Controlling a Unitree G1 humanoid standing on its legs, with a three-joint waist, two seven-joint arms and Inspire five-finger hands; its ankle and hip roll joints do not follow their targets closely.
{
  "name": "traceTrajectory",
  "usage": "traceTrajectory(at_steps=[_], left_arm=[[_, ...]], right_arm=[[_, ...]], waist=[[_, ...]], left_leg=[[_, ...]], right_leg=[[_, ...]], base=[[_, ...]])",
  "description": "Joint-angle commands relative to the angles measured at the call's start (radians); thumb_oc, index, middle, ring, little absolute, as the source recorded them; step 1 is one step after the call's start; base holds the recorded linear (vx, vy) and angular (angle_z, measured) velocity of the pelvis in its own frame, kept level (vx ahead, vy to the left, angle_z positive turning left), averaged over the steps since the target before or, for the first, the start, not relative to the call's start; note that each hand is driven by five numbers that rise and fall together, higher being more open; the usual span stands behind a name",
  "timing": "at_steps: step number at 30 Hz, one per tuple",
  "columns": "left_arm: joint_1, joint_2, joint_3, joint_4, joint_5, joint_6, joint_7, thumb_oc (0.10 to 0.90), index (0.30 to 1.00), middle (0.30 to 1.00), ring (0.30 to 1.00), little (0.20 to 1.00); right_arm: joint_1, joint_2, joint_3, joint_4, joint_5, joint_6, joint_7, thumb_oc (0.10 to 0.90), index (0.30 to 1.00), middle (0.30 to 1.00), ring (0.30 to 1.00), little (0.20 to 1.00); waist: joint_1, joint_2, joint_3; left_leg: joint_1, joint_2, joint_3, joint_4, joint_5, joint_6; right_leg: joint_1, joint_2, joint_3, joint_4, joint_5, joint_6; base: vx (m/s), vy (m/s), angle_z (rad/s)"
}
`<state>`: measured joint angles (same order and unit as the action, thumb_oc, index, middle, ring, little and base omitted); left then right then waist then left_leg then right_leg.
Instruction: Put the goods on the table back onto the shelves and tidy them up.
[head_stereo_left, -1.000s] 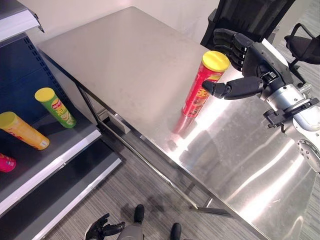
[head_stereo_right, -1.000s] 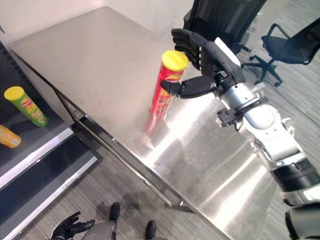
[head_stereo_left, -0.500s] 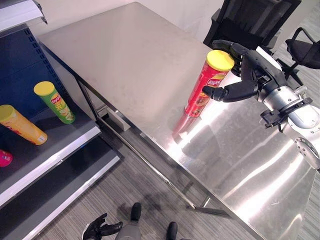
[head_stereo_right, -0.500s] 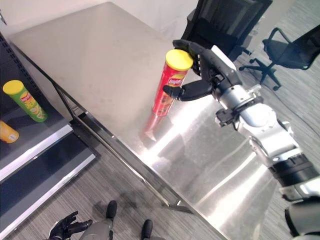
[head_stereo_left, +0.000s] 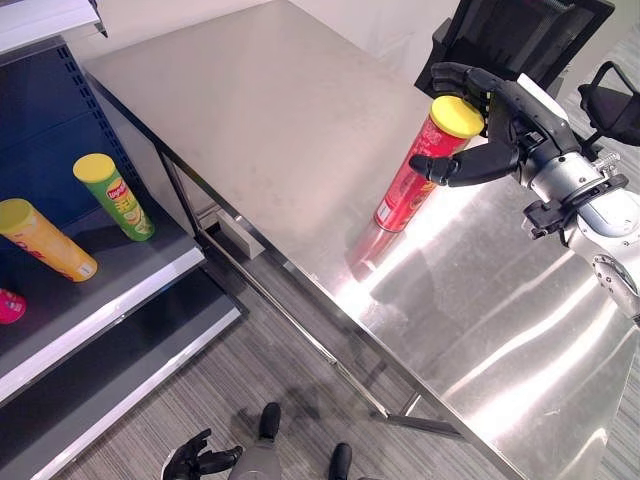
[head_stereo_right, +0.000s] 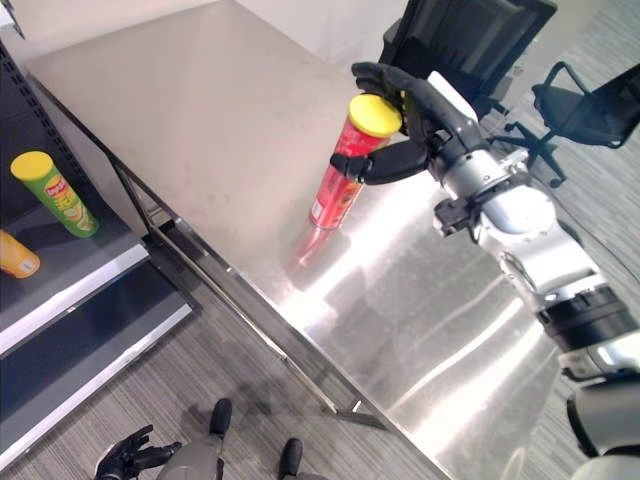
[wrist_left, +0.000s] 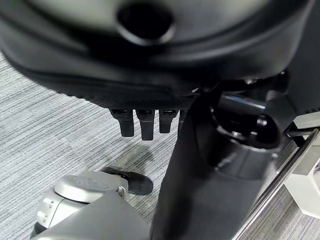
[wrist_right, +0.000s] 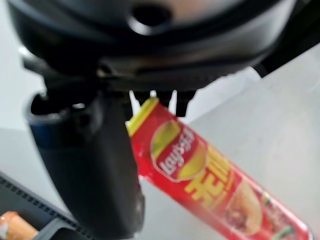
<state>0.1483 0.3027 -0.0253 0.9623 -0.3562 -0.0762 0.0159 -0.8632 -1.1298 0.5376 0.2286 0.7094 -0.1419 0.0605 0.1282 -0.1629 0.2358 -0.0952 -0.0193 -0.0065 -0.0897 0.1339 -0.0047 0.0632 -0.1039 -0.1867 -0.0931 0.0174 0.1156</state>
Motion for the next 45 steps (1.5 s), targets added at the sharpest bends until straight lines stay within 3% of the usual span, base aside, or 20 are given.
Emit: traceTrajectory(at_steps=[1, 16, 17, 18, 31, 37, 39, 40, 45], left_arm=[[0.013, 0.038, -0.038, 0.002, -0.011, -0.029, 0.014, 0.800, 0.900, 0.900, 0.900, 0.900], [0.010, 0.045, -0.042, -0.001, -0.011, -0.036, 0.008, 0.800, 0.900, 0.900, 0.900, 0.900], [0.008, 0.046, -0.042, -0.001, -0.013, -0.036, 0.008, 0.800, 0.900, 0.900, 0.900, 0.900], [0.006, 0.046, -0.043, 0.001, -0.011, -0.036, 0.009, 0.800, 0.900, 0.900, 0.900, 0.900], [0.004, 0.048, -0.029, -0.003, -0.015, -0.029, 0.021, 0.800, 0.900, 0.900, 0.900, 0.900], [-0.003, 0.043, -0.008, -0.015, -0.015, -0.022, 0.032, 0.800, 0.900, 0.900, 0.900, 0.900], [0.001, 0.043, 0.004, -0.034, -0.012, -0.017, 0.036, 0.800, 0.900, 0.900, 0.900, 0.900], [-0.002, 0.044, 0.008, -0.039, -0.008, -0.017, 0.037, 0.800, 0.900, 0.900, 0.900, 0.900], [-0.005, 0.046, 0.015, -0.045, -0.012, -0.014, 0.034, 0.800, 0.900, 0.900, 0.900, 0.900]], right_arm=[[-0.162, -0.097, 0.039, 0.020, 0.017, -0.033, -0.028, 0.800, 0.900, 0.900, 0.900, 0.900], [-0.307, -0.145, 0.205, 0.034, 0.010, -0.026, 0.006, 0.800, 0.900, 0.900, 0.900, 0.900], [-0.306, -0.143, 0.201, 0.041, 0.010, -0.026, 0.004, 0.565, 0.547, 0.547, 0.547, 0.547], [-0.302, -0.138, 0.194, 0.044, 0.011, -0.026, 0.000, 0.400, 0.300, 0.300, 0.300, 0.300], [-0.206, -0.113, 0.094, 0.042, -0.026, -0.018, -0.031, 0.400, 0.300, 0.300, 0.300, 0.300], [0.015, -0.053, -0.177, -0.072, -0.029, -0.051, -0.086, 0.400, 0.300, 0.300, 0.300, 0.300], [0.169, 0.036, -0.389, -0.191, -0.027, -0.090, -0.119, 0.400, 0.300, 0.300, 0.300, 0.300], [0.196, 0.072, -0.437, -0.237, -0.038, -0.104, -0.128, 0.400, 0.300, 0.300, 0.300, 0.300], [0.221, 0.157, -0.506, -0.322, -0.034, -0.139, -0.133, 0.400, 0.300, 0.300, 0.300, 0.300]], waist=[[0.021, -0.010, -0.048], [0.016, -0.025, -0.043], [0.016, -0.026, -0.044], [0.016, -0.027, -0.044], [0.013, -0.019, -0.043], [0.010, -0.008, -0.048], [0.020, 0.000, -0.055], [0.027, 0.004, -0.057], [0.053, 0.014, -0.051]], left_leg=[[0.033, 0.056, 0.013, 0.002, -0.104, -0.067], [0.037, 0.060, 0.014, 0.002, -0.107, -0.072], [0.038, 0.060, 0.014, 0.002, -0.108, -0.072], [0.037, 0.060, 0.014, 0.002, -0.108, -0.072], [0.042, 0.061, 0.008, 0.002, -0.109, -0.071], [0.041, 0.064, 0.005, 0.002, -0.106, -0.071], [0.037, 0.069, -0.010, 0.002, -0.098, -0.079], [0.033, 0.072, -0.019, 0.002, -0.090, -0.086], [0.009, 0.084, -0.056, 0.002, -0.055, -0.110]], right_leg=[[0.028, -0.066, -0.027, 0.033, -0.029, 0.080], [0.029, -0.062, -0.025, 0.029, -0.027, 0.079], [0.029, -0.061, -0.025, 0.028, -0.028, 0.078], [0.029, -0.061, -0.025, 0.028, -0.027, 0.077], [0.031, -0.061, -0.030, 0.032, -0.031, 0.076], [0.038, -0.058, -0.039, 0.035, -0.044, 0.072], [0.046, -0.051, -0.052, 0.041, -0.061, 0.066], [0.052, -0.045, -0.057, 0.042, -0.073, 0.060], [0.064, -0.014, -0.064, 0.033, -0.102, 0.033]], base=[[0.00, 0.000, 0.00], [0.00, 0.000, 0.00], [0.00, 0.000, 0.00], [0.00, 0.000, 0.00], [0.00, -0.001, 0.00], [-0.04, -0.040, 0.01], [-0.11, -0.167, 0.12], [-0.13, -0.202, 0.27], [-0.12, -0.159, 0.30]])
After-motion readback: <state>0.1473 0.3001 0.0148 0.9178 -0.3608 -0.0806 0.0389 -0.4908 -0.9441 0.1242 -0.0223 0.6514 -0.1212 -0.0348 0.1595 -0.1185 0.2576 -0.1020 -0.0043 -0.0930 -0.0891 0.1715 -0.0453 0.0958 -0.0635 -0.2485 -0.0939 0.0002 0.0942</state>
